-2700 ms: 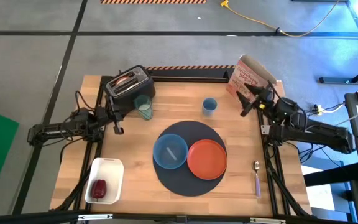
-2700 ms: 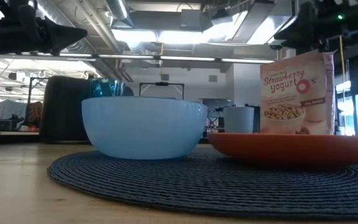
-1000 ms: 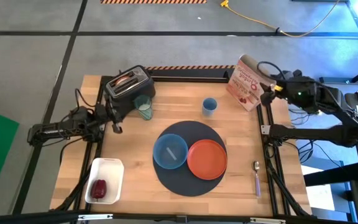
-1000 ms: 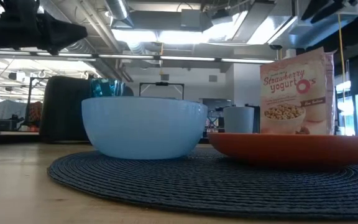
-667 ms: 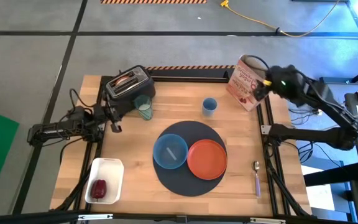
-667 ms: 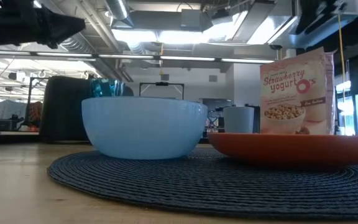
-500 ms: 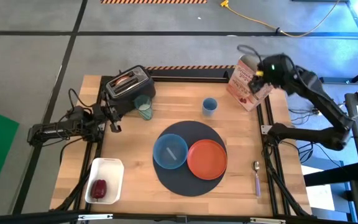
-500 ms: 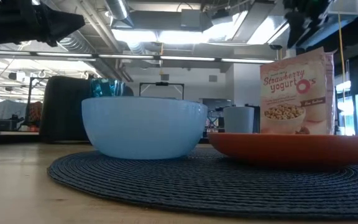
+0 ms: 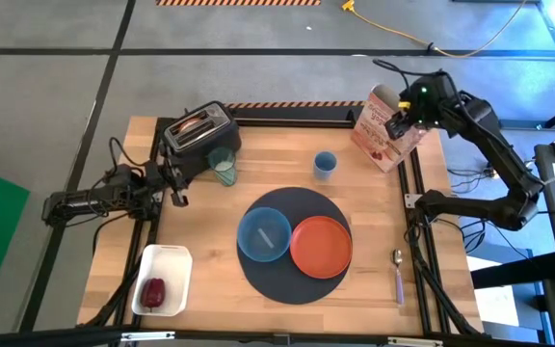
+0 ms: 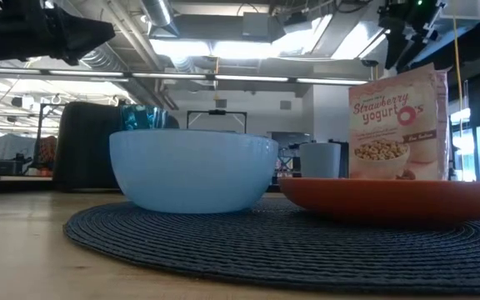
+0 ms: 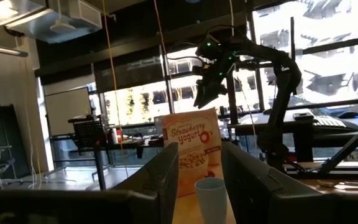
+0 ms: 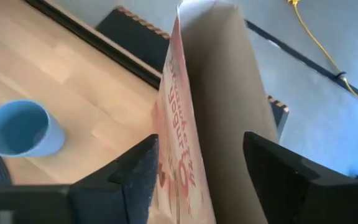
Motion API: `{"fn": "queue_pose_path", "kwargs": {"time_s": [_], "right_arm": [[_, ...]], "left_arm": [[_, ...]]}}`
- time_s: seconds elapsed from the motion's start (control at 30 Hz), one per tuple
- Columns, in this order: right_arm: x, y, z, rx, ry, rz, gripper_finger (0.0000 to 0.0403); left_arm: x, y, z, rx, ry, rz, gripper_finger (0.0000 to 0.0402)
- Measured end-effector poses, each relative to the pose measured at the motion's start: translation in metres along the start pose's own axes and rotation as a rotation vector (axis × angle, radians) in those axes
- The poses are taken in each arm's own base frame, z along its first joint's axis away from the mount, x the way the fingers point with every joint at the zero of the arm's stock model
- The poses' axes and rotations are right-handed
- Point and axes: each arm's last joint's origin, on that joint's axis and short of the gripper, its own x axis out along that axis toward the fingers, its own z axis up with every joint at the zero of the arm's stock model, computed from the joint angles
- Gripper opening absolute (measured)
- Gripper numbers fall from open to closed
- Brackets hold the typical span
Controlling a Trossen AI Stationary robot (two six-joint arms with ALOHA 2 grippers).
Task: Arrange a breakfast setting
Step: Pour the cereal from the cereal box into the bowl
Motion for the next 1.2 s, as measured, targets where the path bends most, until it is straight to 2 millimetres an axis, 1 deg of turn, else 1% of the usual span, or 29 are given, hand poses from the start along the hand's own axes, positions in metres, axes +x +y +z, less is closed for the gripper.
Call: {"fn": "queue_pose_path", "kwargs": {"time_s": [0.1, 0.2, 0.33, 0.43, 0.57, 0.67, 0.77, 0.83, 0.93, 1.03, 1.1, 1.2], "right_arm": [[0.009, 0.001, 0.000, 0.008, 0.037, -0.038, 0.0191], [0.013, 0.001, 0.000, 0.014, 0.066, -0.051, 0.0175], [0.018, 0.002, 0.001, 0.033, 0.094, -0.047, 0.0160], [0.024, 0.004, 0.000, 0.046, 0.148, -0.029, 0.0146], [0.033, 0.005, 0.000, 0.041, 0.206, -0.036, 0.0121], [0.036, 0.005, 0.000, 0.037, 0.222, -0.042, 0.0089], [0.037, 0.006, 0.000, 0.025, 0.226, -0.039, 0.0032], [0.036, 0.006, 0.000, 0.002, 0.222, -0.029, 0.0009], [0.030, 0.004, -0.001, -0.025, 0.196, -0.033, 0.0007], [0.013, 0.002, -0.001, -0.060, 0.123, -0.037, 0.0003], [-0.006, 0.002, 0.001, -0.095, 0.023, -0.051, 0.0002], [-0.038, 0.004, 0.001, -0.155, -0.149, -0.026, 0.0001]], "left_arm": [[0.000, 0.000, -0.001, -0.002, 0.006, -0.009, 0.0115], [0.000, 0.000, -0.001, -0.003, 0.009, -0.009, 0.0115], [0.000, 0.000, -0.001, -0.004, 0.009, -0.009, 0.0115], [0.000, -0.001, -0.002, -0.008, 0.016, -0.011, 0.0115], [0.000, -0.003, -0.002, -0.035, 0.014, -0.079, 0.0115], [0.000, -0.004, -0.002, -0.046, 0.008, -0.137, 0.0115], [0.000, -0.005, -0.002, -0.054, 0.006, -0.157, 0.0115], [-0.001, -0.006, -0.002, -0.054, -0.003, -0.210, 0.0115], [-0.001, -0.009, -0.001, -0.053, -0.023, -0.286, 0.0115], [-0.002, -0.011, 0.000, -0.060, -0.025, -0.295, 0.0115], [-0.002, -0.012, 0.000, -0.057, -0.025, -0.289, 0.0115], [-0.001, -0.013, -0.001, -0.022, -0.014, -0.271, 0.0115]]}}
